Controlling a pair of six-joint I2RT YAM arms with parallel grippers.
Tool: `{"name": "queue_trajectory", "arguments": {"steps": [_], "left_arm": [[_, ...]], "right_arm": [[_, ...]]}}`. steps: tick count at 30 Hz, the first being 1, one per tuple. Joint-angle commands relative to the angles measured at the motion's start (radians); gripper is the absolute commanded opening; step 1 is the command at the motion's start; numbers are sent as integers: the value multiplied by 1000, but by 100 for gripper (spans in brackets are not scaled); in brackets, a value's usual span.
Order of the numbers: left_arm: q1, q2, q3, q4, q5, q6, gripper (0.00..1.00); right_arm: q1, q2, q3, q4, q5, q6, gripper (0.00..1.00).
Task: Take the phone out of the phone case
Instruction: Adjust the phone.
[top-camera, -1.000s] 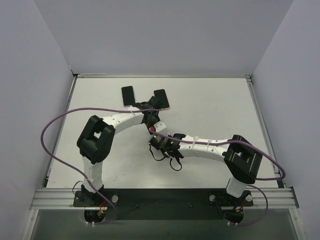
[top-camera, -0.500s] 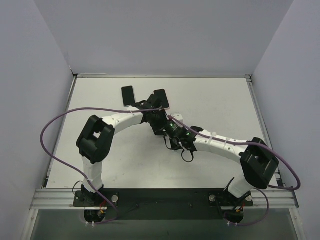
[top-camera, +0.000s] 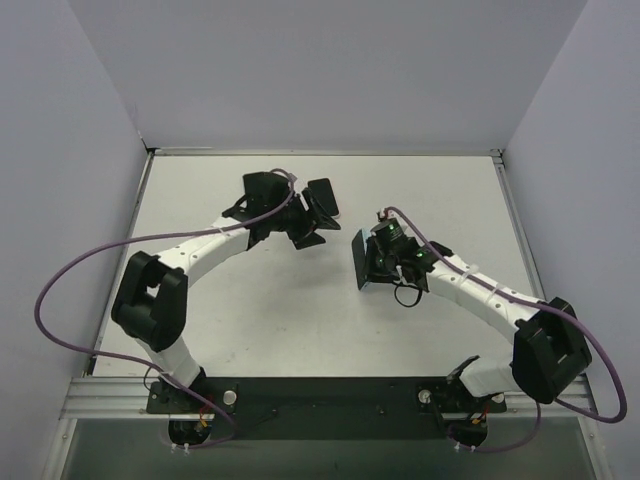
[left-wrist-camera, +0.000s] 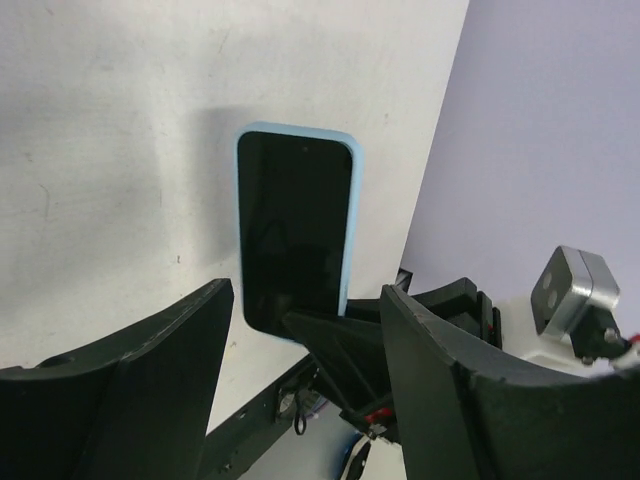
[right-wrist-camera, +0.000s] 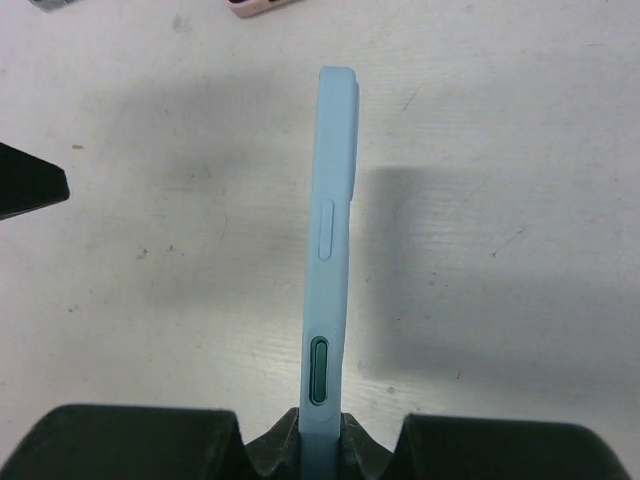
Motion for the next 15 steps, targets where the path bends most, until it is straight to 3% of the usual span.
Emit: {"name": "queue_trajectory", "arguments": {"steps": [1,3,6,11,15], "left_arm": [[46,-102,-87,204,-25,37,72],[68,-111,-98,204,17,42,72],[108,-65,-90,203,192,57,68],[117,-121,-274,549,257,-55,68],[115,-104,-317,777,353,-155,69]], "right_arm": [[-82,-93,-9,99,-155,40,0],[-132,-131,-39,165,-209,71,0],[-181,-193,-127,346,-347,132,0],[-283,-202,-216,634,-652,293,0],[-289,-187,-236,817,-751,393,0]]}}
